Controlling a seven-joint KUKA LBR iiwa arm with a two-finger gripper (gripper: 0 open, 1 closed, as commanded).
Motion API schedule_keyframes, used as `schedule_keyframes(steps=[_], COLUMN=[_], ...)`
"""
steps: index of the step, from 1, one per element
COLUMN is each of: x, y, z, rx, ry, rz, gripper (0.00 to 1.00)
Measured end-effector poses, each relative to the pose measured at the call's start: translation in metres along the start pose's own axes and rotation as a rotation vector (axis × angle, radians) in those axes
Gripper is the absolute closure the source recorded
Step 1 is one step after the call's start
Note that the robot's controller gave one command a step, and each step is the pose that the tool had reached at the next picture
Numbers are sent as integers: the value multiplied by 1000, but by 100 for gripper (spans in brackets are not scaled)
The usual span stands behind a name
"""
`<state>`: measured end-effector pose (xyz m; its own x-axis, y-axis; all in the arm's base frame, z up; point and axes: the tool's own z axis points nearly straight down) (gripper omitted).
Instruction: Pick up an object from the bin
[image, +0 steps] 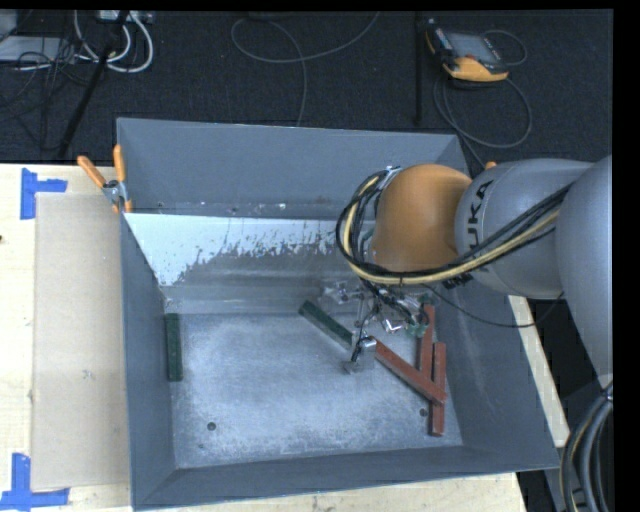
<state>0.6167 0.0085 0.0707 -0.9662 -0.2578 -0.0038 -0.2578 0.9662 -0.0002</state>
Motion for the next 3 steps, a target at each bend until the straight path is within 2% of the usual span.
schedule_keyframes(steps=[1, 2, 3], x=[0, 2, 4], y=[-1, -1, -2], z=[0, -157, -152], rx=[-1, 2, -1], ry=[1, -6, 2], rz=[6, -158, -153], gripper=[100, 100, 100])
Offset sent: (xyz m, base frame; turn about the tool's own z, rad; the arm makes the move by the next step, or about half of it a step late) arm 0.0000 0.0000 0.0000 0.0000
